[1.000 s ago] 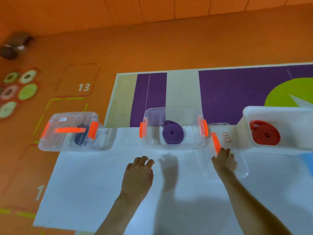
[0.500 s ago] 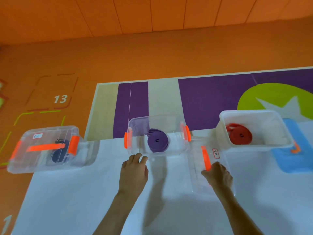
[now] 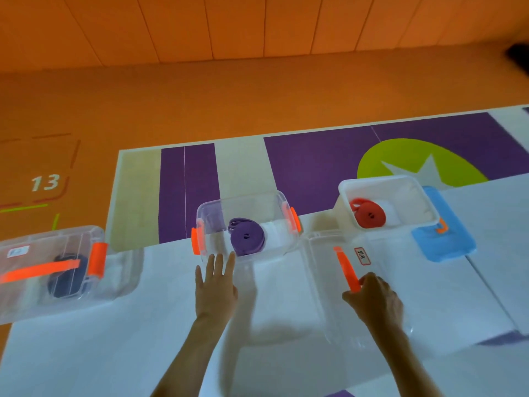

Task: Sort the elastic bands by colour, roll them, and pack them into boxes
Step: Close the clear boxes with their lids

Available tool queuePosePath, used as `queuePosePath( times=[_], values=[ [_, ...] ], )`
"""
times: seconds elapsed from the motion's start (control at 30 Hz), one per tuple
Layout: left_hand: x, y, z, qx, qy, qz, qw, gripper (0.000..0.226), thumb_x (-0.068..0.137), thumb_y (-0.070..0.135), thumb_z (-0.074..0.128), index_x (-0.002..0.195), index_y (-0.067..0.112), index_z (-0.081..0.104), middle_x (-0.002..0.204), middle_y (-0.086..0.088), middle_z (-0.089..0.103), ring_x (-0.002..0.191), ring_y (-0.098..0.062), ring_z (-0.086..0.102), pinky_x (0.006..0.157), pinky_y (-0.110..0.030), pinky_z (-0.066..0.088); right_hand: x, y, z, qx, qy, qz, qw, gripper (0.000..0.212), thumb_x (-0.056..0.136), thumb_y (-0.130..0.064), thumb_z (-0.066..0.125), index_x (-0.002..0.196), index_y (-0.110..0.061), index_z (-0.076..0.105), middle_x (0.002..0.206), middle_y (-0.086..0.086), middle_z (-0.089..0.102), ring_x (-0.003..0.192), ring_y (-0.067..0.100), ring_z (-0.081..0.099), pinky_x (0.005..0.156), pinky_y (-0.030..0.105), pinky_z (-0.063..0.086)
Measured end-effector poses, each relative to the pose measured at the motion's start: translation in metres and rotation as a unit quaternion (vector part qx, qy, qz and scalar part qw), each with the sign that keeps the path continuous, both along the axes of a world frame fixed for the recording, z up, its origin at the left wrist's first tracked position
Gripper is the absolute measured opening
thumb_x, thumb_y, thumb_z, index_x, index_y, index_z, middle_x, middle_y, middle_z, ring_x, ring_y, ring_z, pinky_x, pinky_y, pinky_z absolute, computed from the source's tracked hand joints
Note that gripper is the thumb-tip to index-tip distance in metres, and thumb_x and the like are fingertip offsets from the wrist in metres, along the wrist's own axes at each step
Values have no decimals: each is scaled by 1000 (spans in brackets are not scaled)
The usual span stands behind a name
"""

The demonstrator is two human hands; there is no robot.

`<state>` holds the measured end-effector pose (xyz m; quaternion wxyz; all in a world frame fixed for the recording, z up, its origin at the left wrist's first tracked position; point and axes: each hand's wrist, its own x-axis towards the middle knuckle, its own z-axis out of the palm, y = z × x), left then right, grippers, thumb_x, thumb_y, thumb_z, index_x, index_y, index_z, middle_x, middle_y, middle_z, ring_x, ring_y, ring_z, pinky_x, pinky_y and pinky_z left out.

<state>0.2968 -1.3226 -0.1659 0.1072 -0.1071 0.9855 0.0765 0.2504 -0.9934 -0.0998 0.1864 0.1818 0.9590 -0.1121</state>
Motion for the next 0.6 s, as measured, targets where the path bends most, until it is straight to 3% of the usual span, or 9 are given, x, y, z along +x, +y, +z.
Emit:
queuePosePath(
  times=[0.3,0.43,0.6],
  values=[
    [0,-8,7,-4,-26,-16,1000,77,109,32,50,169,32,2,178,-4,11,165,-27,5,131,-51,8,-29,-50,25,-15,52,104,993,34,81,-30,76,110,-19,61,102,-1,66,86,25,64,72,33,46],
    [7,-20,11,25,-2,-5,1000,69,109,30,49,169,31,13,178,-3,8,165,-24,4,132,-48,8,-64,-98,19,-9,77,197,977,37,82,-26,74,116,-16,61,112,3,67,106,30,69,83,37,53],
    [20,-44,11,51,17,81,995,56,108,25,48,162,27,33,175,-3,20,163,-22,15,131,-43,21,-113,-159,-2,-2,75,326,942,32,77,-24,77,105,-19,63,107,2,69,106,30,69,83,35,55]
  ],
)
